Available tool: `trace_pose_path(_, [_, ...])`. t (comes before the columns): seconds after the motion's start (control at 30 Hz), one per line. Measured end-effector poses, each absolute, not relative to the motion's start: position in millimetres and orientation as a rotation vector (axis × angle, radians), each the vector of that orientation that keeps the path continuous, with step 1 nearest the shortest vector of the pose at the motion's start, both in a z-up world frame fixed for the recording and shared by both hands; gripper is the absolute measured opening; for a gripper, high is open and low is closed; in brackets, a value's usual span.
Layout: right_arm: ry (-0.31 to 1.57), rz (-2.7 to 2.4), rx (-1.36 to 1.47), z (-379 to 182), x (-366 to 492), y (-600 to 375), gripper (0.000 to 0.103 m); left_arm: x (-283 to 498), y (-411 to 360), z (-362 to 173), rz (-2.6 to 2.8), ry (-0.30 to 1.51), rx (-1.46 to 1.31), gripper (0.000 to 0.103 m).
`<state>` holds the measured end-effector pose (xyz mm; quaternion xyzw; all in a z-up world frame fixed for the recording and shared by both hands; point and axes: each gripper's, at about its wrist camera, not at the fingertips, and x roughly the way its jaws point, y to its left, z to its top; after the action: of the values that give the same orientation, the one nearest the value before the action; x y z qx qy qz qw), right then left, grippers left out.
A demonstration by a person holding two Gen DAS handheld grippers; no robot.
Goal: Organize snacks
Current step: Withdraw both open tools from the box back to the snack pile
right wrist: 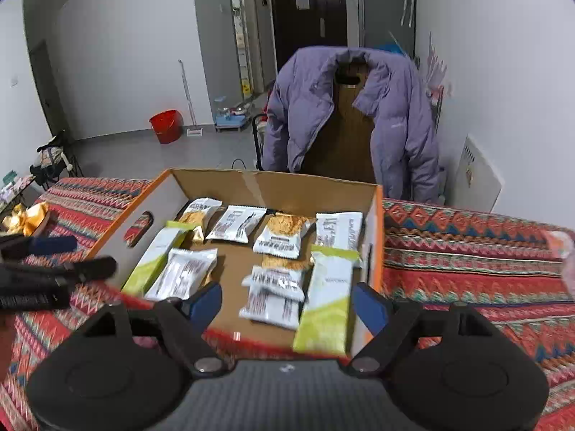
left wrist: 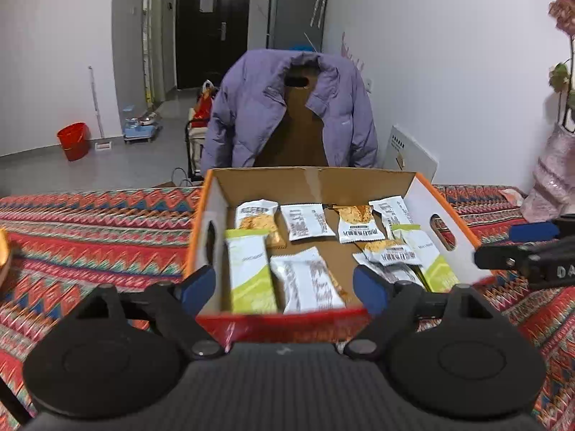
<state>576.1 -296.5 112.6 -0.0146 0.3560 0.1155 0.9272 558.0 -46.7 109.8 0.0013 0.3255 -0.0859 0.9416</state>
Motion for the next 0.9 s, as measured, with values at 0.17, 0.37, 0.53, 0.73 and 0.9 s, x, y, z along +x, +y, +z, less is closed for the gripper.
trace_pose_path(0.17, [0.651,0.248,-0.078,126.3,508.1,-303.8,0.087,493.0,-31.3,121.1,-0.164,0.617,-0.005,0.091])
trace_pose_path(0.37, [0.545,0.265,-0.111,133.7,424.9,-307.5,0.089,406.8,-21.1,124.2,-0.163,0.566,-0.018,0.098])
trace_pose_path(0.53, [0.464,0.276,-0.075,127.7,353.4,-314.3,0.100,328.2,-22.5,106.3,-0.102,0.493,0.035,0.099])
trace_pose_path(0.73, [0.402,0.265,-0.077,101.7,273.8,-310.9,0.103,241.4,-24.1,85.4,-0.066,0.414,0.048,0.103])
trace_pose_path(0.9, [0.406,0.225,-0.053,67.3,216.6,-307.1,0.103,198.2,-18.3,65.8,-0.049,0.460,0.035,0.103])
